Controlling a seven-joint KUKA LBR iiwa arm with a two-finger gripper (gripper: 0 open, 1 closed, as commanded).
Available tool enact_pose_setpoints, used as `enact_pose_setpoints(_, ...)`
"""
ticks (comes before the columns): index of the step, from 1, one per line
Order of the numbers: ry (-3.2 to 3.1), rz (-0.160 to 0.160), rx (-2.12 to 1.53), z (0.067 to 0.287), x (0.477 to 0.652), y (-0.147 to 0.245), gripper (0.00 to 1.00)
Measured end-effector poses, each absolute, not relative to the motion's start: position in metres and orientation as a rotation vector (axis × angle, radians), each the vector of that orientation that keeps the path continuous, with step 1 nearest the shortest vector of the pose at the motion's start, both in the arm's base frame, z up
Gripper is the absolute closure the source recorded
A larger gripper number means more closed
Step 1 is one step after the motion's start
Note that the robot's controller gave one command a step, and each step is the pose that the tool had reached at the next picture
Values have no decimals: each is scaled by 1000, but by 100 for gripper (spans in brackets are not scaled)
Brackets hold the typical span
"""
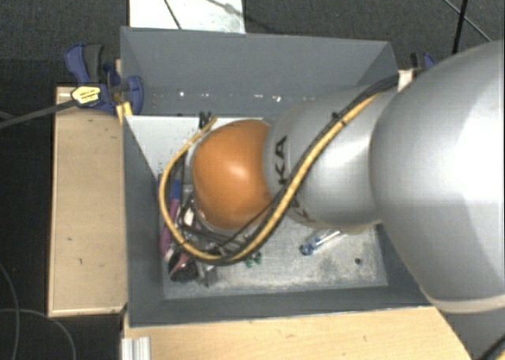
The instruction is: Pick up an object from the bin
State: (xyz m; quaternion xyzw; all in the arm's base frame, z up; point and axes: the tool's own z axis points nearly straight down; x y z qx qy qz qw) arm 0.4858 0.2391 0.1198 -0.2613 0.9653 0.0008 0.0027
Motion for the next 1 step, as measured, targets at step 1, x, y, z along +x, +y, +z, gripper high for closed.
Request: enact_pose_setpoints(1,3029,3,-802,192,487,240,100)
